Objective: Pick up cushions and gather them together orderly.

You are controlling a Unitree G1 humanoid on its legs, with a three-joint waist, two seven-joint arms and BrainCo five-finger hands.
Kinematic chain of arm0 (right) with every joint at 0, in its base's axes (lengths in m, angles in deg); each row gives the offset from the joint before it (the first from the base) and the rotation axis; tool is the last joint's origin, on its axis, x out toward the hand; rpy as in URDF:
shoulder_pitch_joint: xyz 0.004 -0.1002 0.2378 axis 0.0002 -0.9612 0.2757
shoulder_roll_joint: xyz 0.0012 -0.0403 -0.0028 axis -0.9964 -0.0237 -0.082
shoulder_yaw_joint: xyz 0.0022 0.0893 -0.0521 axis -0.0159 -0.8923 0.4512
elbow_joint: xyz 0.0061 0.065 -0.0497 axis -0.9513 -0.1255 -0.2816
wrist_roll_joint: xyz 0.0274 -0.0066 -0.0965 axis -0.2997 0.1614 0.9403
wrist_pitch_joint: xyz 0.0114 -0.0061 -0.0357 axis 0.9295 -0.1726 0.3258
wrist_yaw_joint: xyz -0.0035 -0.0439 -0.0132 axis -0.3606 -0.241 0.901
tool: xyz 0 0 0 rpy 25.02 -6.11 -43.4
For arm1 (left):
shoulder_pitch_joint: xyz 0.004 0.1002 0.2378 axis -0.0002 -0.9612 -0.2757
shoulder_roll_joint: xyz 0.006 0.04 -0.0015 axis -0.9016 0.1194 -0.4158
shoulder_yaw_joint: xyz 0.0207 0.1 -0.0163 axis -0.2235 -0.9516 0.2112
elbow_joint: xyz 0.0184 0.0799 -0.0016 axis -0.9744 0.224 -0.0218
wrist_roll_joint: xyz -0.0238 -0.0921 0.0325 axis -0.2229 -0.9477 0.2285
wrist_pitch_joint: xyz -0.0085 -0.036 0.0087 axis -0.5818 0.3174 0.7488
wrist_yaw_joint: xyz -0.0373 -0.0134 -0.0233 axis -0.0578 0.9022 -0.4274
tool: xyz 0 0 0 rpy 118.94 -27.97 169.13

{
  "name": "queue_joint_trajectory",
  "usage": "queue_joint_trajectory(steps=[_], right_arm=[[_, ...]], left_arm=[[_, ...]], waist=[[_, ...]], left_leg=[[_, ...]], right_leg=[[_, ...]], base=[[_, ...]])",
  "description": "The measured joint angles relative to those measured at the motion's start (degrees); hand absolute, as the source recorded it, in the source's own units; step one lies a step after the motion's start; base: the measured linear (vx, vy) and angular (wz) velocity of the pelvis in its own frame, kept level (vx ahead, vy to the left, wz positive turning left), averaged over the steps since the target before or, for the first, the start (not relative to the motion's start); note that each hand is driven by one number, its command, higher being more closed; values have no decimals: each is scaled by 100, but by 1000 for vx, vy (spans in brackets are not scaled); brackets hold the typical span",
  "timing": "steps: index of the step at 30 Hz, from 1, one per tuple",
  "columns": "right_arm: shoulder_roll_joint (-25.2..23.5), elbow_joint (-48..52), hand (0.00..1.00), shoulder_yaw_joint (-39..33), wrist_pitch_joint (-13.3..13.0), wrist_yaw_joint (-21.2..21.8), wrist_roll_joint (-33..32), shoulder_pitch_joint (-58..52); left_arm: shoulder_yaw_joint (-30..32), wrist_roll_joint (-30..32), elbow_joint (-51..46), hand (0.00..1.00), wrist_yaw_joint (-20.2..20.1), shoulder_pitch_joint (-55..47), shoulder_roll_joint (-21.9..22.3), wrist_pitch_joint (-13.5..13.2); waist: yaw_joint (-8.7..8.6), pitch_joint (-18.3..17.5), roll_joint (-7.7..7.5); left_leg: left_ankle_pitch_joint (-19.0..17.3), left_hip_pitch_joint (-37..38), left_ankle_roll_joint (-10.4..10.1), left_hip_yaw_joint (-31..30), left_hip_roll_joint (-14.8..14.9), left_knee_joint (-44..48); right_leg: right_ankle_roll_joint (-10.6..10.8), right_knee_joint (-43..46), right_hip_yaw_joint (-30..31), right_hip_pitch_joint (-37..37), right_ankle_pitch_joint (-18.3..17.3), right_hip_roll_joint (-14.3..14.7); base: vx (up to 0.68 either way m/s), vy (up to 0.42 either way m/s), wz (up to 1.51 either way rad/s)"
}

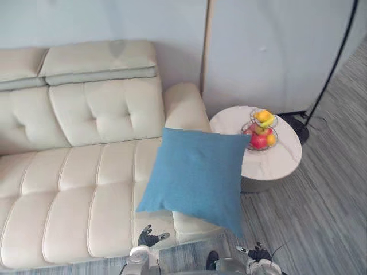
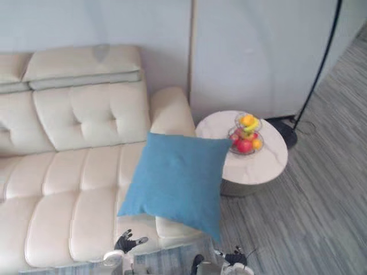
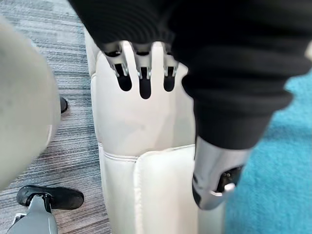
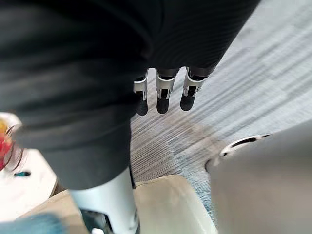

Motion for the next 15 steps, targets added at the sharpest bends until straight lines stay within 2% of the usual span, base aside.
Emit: queue_joint_trajectory(steps=[7, 9, 15], right_arm=[[-6, -64, 0, -271, 10, -7, -117, -51], [91, -93, 0, -369, 3, -11, -114, -38], [402, 218, 0, -656, -2, -14, -112, -37]], left_arm=[[-216, 0, 181, 0, 7, 13, -257, 15], [-211, 0, 180, 0, 13, -25, -366, 13], [35, -11, 75, 0, 23, -63, -835, 12]], waist=[[-32, -28, -29], [-45, -138, -3], [-107, -162, -43]], left_leg=[[437, 469, 51, 53, -280, -748], [556, 607, 101, 131, -347, -1032], [562, 599, 111, 114, -434, -1116]], right_leg=[[48, -728, 23, 480, 392, -57], [83, -945, 110, 499, 549, -67], [131, -1326, 156, 638, 872, -72]], base=[[51, 31, 1], [2, 46, -16], [-78, 28, -2]])
